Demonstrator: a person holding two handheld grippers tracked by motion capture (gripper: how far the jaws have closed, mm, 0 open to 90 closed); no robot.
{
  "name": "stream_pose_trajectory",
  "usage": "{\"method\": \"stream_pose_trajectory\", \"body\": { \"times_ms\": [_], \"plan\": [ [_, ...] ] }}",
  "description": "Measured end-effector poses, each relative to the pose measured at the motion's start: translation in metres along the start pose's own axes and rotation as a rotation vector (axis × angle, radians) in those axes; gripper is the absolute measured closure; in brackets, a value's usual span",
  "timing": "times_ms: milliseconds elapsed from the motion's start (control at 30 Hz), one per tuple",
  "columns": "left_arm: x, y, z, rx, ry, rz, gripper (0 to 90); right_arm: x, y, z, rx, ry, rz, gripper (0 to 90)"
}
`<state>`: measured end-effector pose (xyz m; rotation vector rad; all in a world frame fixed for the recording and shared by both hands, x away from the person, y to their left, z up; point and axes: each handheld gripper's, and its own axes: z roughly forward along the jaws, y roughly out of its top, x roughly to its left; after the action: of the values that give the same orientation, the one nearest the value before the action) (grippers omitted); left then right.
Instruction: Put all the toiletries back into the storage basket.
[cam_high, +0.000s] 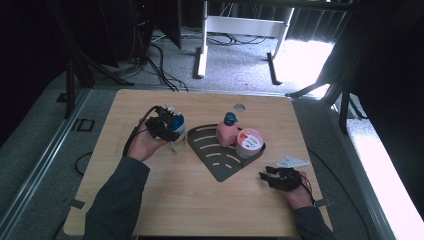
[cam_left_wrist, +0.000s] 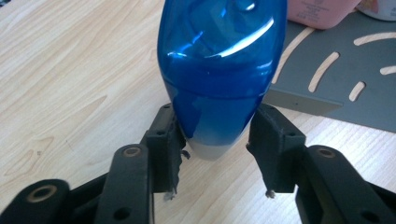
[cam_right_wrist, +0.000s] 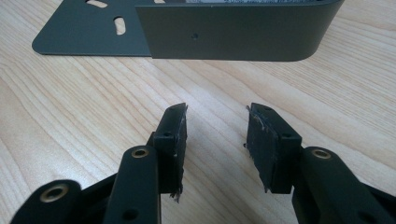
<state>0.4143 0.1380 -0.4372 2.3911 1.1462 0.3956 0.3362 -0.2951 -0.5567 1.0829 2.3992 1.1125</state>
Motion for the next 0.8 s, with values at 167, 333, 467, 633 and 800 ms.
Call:
{"method": "stream_pose_trajectory", "body": {
  "times_ms": [167,333,467,633,800],
  "plan": [
    [0.001,0.0,-0.001,0.004,-0.014,-0.017,56.2,0.0,0.0,0.0,0.0,-0.001,0.001,57.3],
    [0.0,0.003,0.002,-0.003,0.008,-0.02,47.5,0.0,0.0,0.0,-0.001,0.001,0.001,57.2],
    [0.001,0.008,0.006,0.015,0.02,-0.011,45.1,0.0,0.0,0.0,-0.001,0.002,0.0,57.2],
    [-0.001,0.012,0.009,0.025,0.036,0.017,45.2,-0.001,0.0,0.0,-0.001,0.002,-0.001,57.2],
    [-0.004,0.015,0.014,0.043,0.046,0.044,46.3,0.0,0.0,0.0,-0.001,0.002,0.0,57.2]
  ]
}}
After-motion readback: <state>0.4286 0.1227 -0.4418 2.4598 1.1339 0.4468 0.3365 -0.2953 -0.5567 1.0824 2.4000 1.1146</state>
